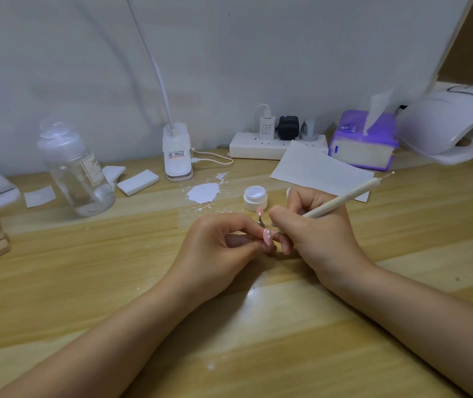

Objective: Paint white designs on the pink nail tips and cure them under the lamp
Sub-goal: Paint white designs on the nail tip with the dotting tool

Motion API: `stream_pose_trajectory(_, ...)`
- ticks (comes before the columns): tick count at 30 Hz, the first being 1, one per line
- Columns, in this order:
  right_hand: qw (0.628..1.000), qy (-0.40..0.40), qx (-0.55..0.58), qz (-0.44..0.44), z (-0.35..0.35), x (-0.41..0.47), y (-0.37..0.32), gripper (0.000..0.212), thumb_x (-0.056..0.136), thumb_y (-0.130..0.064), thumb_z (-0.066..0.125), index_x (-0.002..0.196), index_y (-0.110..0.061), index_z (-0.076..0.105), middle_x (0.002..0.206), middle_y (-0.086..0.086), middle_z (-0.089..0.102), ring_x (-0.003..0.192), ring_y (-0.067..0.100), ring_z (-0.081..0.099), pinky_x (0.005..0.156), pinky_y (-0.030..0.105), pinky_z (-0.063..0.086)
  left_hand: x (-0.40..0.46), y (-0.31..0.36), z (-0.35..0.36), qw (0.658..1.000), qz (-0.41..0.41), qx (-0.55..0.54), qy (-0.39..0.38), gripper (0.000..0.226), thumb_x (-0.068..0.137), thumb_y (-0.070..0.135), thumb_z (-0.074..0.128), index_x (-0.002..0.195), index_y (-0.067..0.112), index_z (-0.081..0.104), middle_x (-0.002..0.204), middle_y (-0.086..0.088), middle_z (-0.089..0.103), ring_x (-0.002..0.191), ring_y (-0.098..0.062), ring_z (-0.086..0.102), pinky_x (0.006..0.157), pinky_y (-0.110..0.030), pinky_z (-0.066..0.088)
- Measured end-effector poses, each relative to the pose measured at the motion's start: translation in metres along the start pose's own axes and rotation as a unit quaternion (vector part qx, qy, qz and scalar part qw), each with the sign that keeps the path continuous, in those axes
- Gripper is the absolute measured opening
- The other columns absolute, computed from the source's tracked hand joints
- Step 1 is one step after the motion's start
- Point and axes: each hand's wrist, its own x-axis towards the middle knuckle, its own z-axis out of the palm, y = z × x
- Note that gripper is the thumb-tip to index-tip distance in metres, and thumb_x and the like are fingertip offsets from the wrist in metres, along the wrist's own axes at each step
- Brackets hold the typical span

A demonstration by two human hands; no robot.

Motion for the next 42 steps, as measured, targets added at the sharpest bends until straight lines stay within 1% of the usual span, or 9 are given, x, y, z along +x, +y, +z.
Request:
stream_pose_trajectory(8, 1.0, 0.0, 0.002, 0.003, 0.0004, -0.0002, -0.0002, 0.041, 0.074, 0.015, 0.049, 0.048, -0.01, 0.03, 0.028, -0.005, 0.034, 0.026, 0.007, 0.043, 0.036, 0.012, 0.038, 0.0005, -0.0009, -0.0001, 1.0, -0.003, -0.004, -0.003, 0.019, 0.077, -0.009, 0.065, 0.071, 0.009, 0.069, 0.076, -0.007, 0.073, 0.076, -0.012, 0.07, 0.083, -0.038, 0.053)
stream_pose_trajectory(13, 1.0, 0.004, -0.004, 0.003, 0.0, -0.0003, -0.0007, 0.042, 0.075, 0.014, 0.05, 0.047, -0.011, 0.03, 0.029, -0.004, 0.035, 0.027, 0.008, 0.044, 0.037, 0.013, 0.038, 0.0005, -0.001, -0.0003, 1.0, 0.0, 0.002, 0.001, 0.022, 0.076, -0.009, 0.065, 0.07, 0.012, 0.069, 0.074, -0.003, 0.073, 0.076, -0.009, 0.07, 0.079, -0.027, 0.053)
stream_pose_trajectory(16, 1.0, 0.002, -0.002, 0.01, 0.0006, -0.0008, -0.0015, 0.038, 0.074, 0.013, 0.05, 0.049, -0.009, 0.031, 0.029, 0.0, 0.036, 0.027, 0.008, 0.043, 0.037, 0.012, 0.037, 0.0008, -0.0011, -0.0005, 1.0, 0.002, 0.001, -0.001, 0.024, 0.076, -0.01, 0.065, 0.069, 0.013, 0.069, 0.073, 0.0, 0.072, 0.075, -0.009, 0.07, 0.079, -0.027, 0.053)
stream_pose_trajectory(20, 1.0, 0.008, 0.003, 0.012, 0.0008, -0.0008, -0.0025, 0.041, 0.075, 0.015, 0.049, 0.049, -0.01, 0.029, 0.029, -0.003, 0.034, 0.026, 0.006, 0.041, 0.036, 0.01, 0.036, 0.0007, -0.0005, -0.0003, 1.0, 0.002, 0.003, -0.001, 0.023, 0.076, -0.01, 0.065, 0.07, 0.011, 0.069, 0.073, 0.0, 0.073, 0.075, -0.007, 0.069, 0.076, -0.022, 0.053)
stream_pose_trajectory(23, 1.0, 0.007, -0.002, 0.016, 0.0012, -0.001, -0.0026, 0.04, 0.075, 0.014, 0.05, 0.049, -0.01, 0.03, 0.029, -0.002, 0.035, 0.027, 0.007, 0.042, 0.036, 0.011, 0.037, 0.0009, -0.0009, -0.0005, 1.0, 0.002, 0.001, 0.0, 0.021, 0.076, -0.009, 0.065, 0.071, 0.011, 0.07, 0.074, -0.002, 0.073, 0.075, -0.008, 0.069, 0.078, -0.026, 0.053)
stream_pose_trajectory(29, 1.0, 0.008, 0.003, 0.019, 0.0015, -0.0017, -0.004, 0.038, 0.075, 0.015, 0.049, 0.05, -0.009, 0.032, 0.029, 0.0, 0.035, 0.026, 0.006, 0.04, 0.036, 0.01, 0.035, 0.0003, -0.0014, -0.0005, 1.0, -0.001, 0.0, 0.001, 0.019, 0.076, -0.009, 0.065, 0.072, 0.009, 0.07, 0.075, -0.004, 0.073, 0.076, -0.007, 0.069, 0.077, -0.023, 0.053)
stream_pose_trajectory(32, 1.0, 0.004, 0.002, 0.022, 0.0015, -0.0016, -0.0038, 0.038, 0.075, 0.014, 0.05, 0.049, -0.008, 0.032, 0.03, 0.002, 0.037, 0.028, 0.008, 0.043, 0.037, 0.011, 0.038, 0.0006, -0.0015, -0.0005, 1.0, 0.0, 0.004, 0.0, 0.018, 0.077, -0.009, 0.065, 0.072, 0.008, 0.069, 0.075, -0.004, 0.073, 0.075, -0.008, 0.07, 0.077, -0.023, 0.053)
stream_pose_trajectory(38, 1.0, 0.011, 0.01, 0.023, 0.0015, -0.0014, -0.0037, 0.039, 0.075, 0.015, 0.049, 0.049, -0.009, 0.031, 0.03, 0.002, 0.035, 0.029, 0.011, 0.041, 0.037, 0.012, 0.038, 0.0012, -0.0013, -0.0001, 1.0, 0.001, 0.003, 0.001, 0.018, 0.076, -0.009, 0.065, 0.072, 0.008, 0.07, 0.075, -0.004, 0.073, 0.076, -0.008, 0.069, 0.078, -0.024, 0.053)
stream_pose_trajectory(42, 1.0, 0.01, 0.003, 0.023, 0.0012, -0.0021, -0.004, 0.038, 0.075, 0.015, 0.049, 0.049, -0.008, 0.031, 0.03, 0.003, 0.035, 0.028, 0.009, 0.041, 0.036, 0.01, 0.036, 0.0016, -0.0013, -0.0001, 1.0, 0.002, 0.006, 0.001, 0.018, 0.076, -0.01, 0.065, 0.072, 0.007, 0.07, 0.075, -0.005, 0.073, 0.076, -0.01, 0.07, 0.079, -0.026, 0.053)
